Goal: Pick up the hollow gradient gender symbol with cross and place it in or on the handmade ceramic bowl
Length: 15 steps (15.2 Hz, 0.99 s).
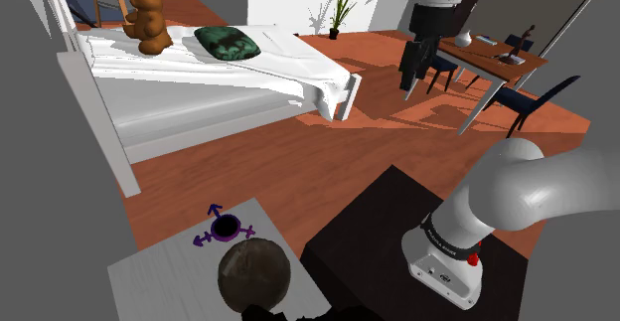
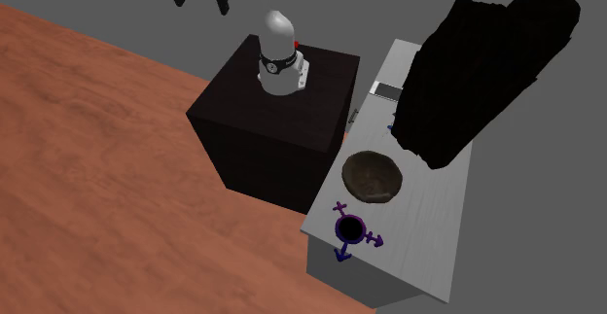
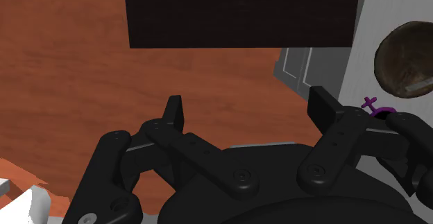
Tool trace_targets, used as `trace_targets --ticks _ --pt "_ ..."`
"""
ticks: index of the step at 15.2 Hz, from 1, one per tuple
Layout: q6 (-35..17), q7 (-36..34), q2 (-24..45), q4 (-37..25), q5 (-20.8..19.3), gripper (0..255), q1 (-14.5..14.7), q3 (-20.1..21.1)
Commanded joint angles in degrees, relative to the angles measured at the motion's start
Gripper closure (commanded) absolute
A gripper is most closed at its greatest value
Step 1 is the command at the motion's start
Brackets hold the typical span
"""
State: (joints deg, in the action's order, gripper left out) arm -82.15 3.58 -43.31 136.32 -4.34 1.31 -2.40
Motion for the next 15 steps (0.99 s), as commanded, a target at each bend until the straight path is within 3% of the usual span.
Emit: trace_targets --ticks 1,15 --pt "0.0 0.0 0.0 0.0 0.0 0 0.0 0.0" --pt "-19.4 -18.9 16.7 5.6 11.4 0 3.6 11.5"
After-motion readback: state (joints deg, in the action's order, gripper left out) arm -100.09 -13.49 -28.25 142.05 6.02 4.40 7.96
